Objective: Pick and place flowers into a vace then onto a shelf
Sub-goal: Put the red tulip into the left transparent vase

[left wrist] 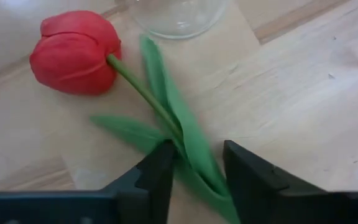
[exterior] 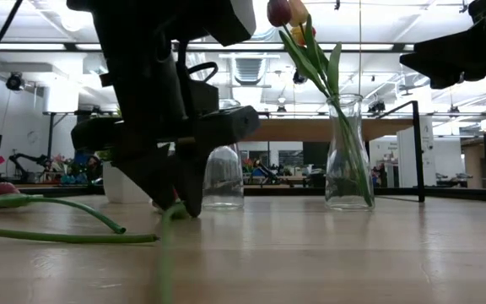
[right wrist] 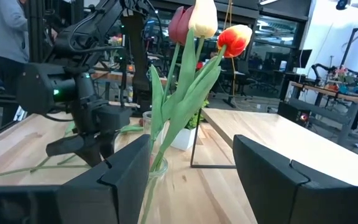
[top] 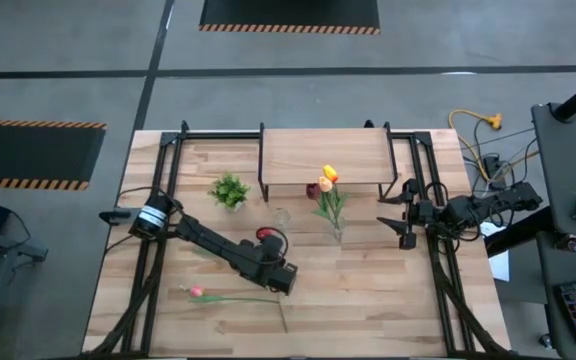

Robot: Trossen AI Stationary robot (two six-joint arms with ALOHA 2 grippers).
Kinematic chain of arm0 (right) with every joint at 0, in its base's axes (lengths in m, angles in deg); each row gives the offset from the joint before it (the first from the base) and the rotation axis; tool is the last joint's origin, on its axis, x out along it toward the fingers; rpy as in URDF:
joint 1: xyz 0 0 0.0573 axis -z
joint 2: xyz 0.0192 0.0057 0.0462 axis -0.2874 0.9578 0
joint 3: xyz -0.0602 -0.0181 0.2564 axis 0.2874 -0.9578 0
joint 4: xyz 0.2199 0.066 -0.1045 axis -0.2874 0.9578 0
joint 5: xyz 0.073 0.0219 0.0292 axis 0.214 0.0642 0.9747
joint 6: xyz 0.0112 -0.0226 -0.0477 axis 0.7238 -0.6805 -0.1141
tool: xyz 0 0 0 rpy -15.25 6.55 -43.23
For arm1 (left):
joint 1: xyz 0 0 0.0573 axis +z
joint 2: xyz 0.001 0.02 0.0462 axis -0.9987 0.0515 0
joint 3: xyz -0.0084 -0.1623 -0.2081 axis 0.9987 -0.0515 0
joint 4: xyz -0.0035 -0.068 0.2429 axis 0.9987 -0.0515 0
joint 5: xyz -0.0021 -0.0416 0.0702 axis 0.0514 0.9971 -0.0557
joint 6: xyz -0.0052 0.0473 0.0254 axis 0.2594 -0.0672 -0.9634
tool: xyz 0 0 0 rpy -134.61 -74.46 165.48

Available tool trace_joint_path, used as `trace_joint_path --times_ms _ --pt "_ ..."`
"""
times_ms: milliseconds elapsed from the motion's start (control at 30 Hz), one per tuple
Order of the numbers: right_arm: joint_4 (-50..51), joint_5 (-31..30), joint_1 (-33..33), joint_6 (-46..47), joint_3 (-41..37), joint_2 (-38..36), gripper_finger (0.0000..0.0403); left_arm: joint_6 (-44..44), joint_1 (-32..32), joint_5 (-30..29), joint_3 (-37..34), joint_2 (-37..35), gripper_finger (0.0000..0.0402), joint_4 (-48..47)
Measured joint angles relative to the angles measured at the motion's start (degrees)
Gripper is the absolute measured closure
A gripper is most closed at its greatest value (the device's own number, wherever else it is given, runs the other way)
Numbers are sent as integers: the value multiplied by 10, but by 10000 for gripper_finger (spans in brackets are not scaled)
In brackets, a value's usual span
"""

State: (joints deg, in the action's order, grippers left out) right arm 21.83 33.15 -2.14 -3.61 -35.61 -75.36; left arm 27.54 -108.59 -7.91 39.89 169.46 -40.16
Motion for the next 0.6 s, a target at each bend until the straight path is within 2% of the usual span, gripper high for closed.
trace_joint_path --times_ms 300,433,600 --pt "0 0 0 0 0 0 184 -39 1 32 -3 -28 389 -7" --pt "0 0 0 0 0 0 184 -92 1 69 -3 -65 396 -25" --pt "0 0 0 2 0 0 184 -142 3 73 -3 -131 398 -51"
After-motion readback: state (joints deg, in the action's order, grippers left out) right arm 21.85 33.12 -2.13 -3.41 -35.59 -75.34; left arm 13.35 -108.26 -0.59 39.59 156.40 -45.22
